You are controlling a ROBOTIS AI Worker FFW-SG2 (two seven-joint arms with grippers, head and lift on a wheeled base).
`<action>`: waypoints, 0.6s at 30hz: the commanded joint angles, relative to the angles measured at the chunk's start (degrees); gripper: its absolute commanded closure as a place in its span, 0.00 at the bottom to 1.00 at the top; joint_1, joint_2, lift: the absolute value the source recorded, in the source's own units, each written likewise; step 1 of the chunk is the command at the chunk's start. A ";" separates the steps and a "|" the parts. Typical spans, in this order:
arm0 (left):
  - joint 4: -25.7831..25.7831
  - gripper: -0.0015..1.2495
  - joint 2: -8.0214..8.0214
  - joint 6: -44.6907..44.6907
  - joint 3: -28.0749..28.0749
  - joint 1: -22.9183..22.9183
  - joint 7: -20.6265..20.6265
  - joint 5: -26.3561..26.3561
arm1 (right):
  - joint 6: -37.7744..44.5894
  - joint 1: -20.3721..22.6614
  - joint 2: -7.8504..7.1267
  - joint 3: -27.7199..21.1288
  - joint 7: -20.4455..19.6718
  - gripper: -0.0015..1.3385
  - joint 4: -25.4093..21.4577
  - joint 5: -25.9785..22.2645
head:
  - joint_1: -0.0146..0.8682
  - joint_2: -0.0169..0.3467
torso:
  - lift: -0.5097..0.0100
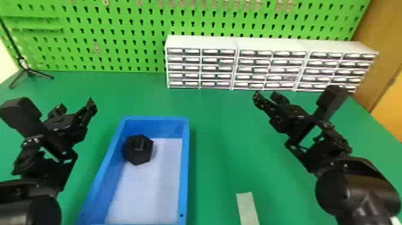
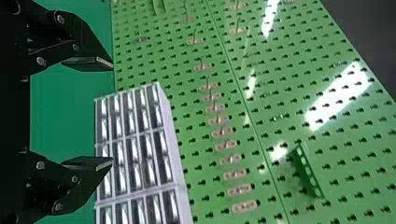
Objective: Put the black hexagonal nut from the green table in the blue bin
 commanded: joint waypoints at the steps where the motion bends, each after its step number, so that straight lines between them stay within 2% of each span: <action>1: 0.00 0.35 0.00 -0.02 0.00 0.00 0.00 0.07 | 0.00 1.46 1.08 -3.58 0.00 0.40 -0.97 1.68 | 0.80 0.07 | 0.79; 13: -0.27 0.35 0.00 -0.02 0.61 -1.24 -0.61 0.42 | 0.00 3.66 3.72 -11.75 0.00 0.40 -2.02 3.26 | 0.80 0.07 | 0.79; 18: -0.35 0.35 0.00 -0.02 0.61 -2.20 -0.79 0.95 | -0.09 4.37 3.72 -14.04 0.00 0.40 -2.02 3.35 | 0.80 0.07 | 0.79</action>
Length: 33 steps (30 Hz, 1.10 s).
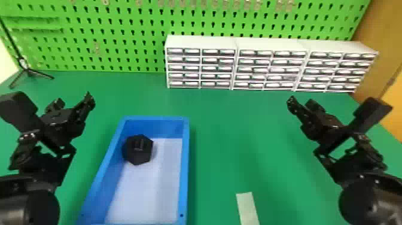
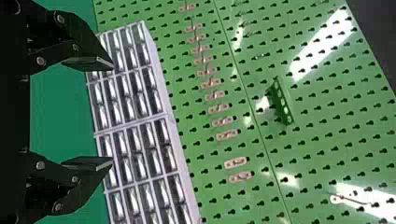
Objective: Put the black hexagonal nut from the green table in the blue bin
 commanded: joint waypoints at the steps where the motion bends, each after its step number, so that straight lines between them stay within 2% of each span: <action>1: -0.07 0.35 0.00 0.00 -0.09 -1.09 -0.08 0.35 | -0.04 0.72 0.08 -2.19 0.00 0.40 0.00 0.06 | 0.80 0.07 | 0.79; 10: -0.07 0.35 0.00 0.09 -0.61 -2.94 -2.98 -0.18 | -0.04 2.04 0.08 -4.74 0.09 0.40 0.00 -0.03 | 0.80 0.07 | 0.79; 24: -3.24 0.35 0.00 1.49 -0.17 -3.55 -6.15 -3.25 | -0.13 3.09 -0.10 -7.99 0.00 0.40 0.00 -0.47 | 0.80 0.07 | 0.79; 33: -3.24 0.35 0.00 1.49 0.27 -4.26 -11.33 -4.66 | -0.22 3.09 -0.45 -8.26 0.00 0.40 0.00 -0.73 | 0.80 0.07 | 0.79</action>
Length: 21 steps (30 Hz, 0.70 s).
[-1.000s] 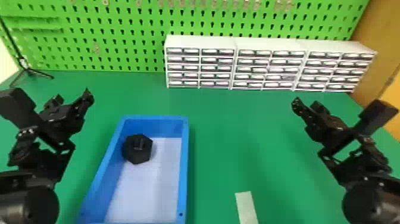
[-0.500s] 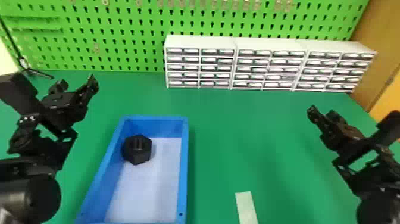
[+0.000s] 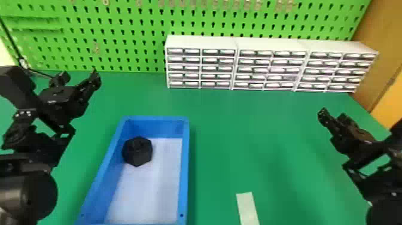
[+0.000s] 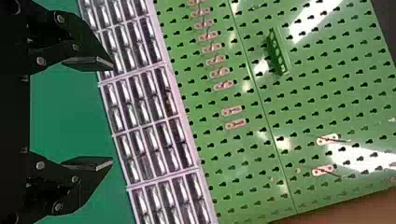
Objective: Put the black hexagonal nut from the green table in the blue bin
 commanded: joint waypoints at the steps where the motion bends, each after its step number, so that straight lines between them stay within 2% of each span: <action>1: 0.00 0.35 0.00 0.00 0.23 -0.52 -1.80 -1.00 | -0.09 0.04 -0.10 -0.18 -0.01 0.40 0.00 -0.32 | 0.80 0.07 | 0.79; 9: 0.00 0.35 0.00 0.00 1.37 -0.43 -2.77 -0.21 | -0.79 0.13 0.78 -0.44 -0.01 0.40 0.00 -0.24 | 0.80 0.07 | 0.79; 13: 0.00 0.35 -0.09 0.00 1.28 -0.52 -2.77 -0.04 | -0.79 0.13 0.69 -0.53 -0.01 0.40 0.00 -0.32 | 0.80 0.07 | 0.79; 17: 0.00 0.35 -1.05 -0.09 1.81 -0.43 -2.68 -1.18 | -0.88 -0.05 0.60 -0.62 -0.01 0.40 0.00 -0.76 | 0.80 0.07 | 0.79; 21: 0.00 0.35 -2.90 -0.09 2.87 -0.26 -2.68 -2.76 | -0.97 -0.05 0.60 -0.62 -0.01 0.40 0.00 -0.85 | 0.80 0.07 | 0.79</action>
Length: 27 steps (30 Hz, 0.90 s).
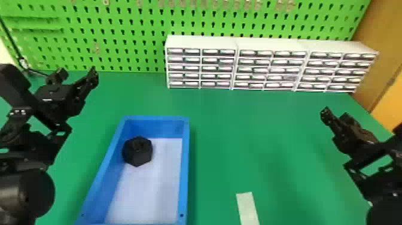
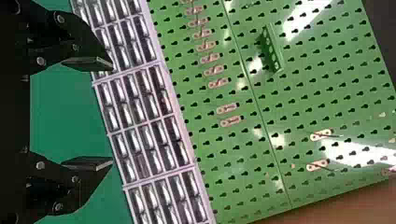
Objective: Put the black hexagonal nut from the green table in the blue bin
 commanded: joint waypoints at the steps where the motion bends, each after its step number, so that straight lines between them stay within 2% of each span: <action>1: 0.01 0.35 -1.99 -0.01 1.20 0.18 0.00 -1.63 | -0.09 -0.04 -0.02 -0.03 0.00 0.40 0.00 -0.16 | 0.80 0.07 | 0.79; 4: 0.01 0.35 -2.52 -0.01 1.46 0.36 0.00 -1.98 | -0.09 -0.04 0.06 -0.03 0.00 0.40 0.00 -0.16 | 0.80 0.07 | 0.79; 27: 0.01 0.35 -2.52 0.08 1.73 0.36 0.97 -2.42 | -0.09 -0.21 -0.29 0.59 0.00 0.40 0.00 -0.69 | 0.80 0.07 | 0.79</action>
